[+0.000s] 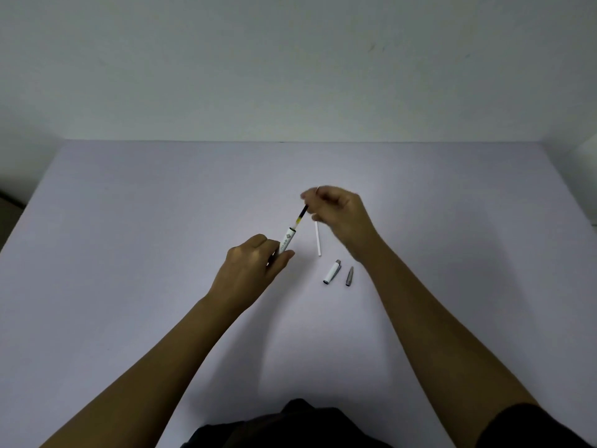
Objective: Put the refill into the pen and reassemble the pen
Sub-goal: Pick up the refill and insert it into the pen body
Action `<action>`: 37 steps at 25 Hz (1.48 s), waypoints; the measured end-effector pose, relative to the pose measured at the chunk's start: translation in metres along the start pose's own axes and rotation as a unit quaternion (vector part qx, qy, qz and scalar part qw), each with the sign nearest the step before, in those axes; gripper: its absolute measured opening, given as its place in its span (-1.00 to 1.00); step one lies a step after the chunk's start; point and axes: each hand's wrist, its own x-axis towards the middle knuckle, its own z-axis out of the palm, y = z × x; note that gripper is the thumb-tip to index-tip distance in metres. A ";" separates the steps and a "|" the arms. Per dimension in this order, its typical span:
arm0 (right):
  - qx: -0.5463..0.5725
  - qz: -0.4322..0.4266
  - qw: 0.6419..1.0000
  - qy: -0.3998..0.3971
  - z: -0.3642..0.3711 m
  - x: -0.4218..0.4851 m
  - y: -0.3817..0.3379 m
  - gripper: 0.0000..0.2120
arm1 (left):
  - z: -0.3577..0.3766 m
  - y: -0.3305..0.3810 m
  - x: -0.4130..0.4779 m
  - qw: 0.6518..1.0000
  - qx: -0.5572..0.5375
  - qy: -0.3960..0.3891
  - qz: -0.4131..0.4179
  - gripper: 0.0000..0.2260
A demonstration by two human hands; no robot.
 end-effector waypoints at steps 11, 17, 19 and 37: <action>-0.126 0.137 0.958 0.217 -0.044 0.055 0.085 -0.80 | 0.012 -0.012 0.008 1.000 -0.011 -0.008 -0.025 -0.76; -0.285 0.182 0.923 0.185 -0.048 0.090 0.143 -0.75 | 0.033 -0.038 0.030 0.998 -0.012 -0.026 -0.050 -0.74; -0.312 0.188 0.917 0.162 -0.043 0.092 0.151 -0.75 | 0.036 -0.041 0.031 0.998 -0.013 -0.032 -0.056 -0.74; -0.448 0.201 0.866 0.096 -0.006 0.083 0.142 -0.75 | 0.038 -0.034 0.033 0.997 -0.036 -0.047 -0.056 -0.74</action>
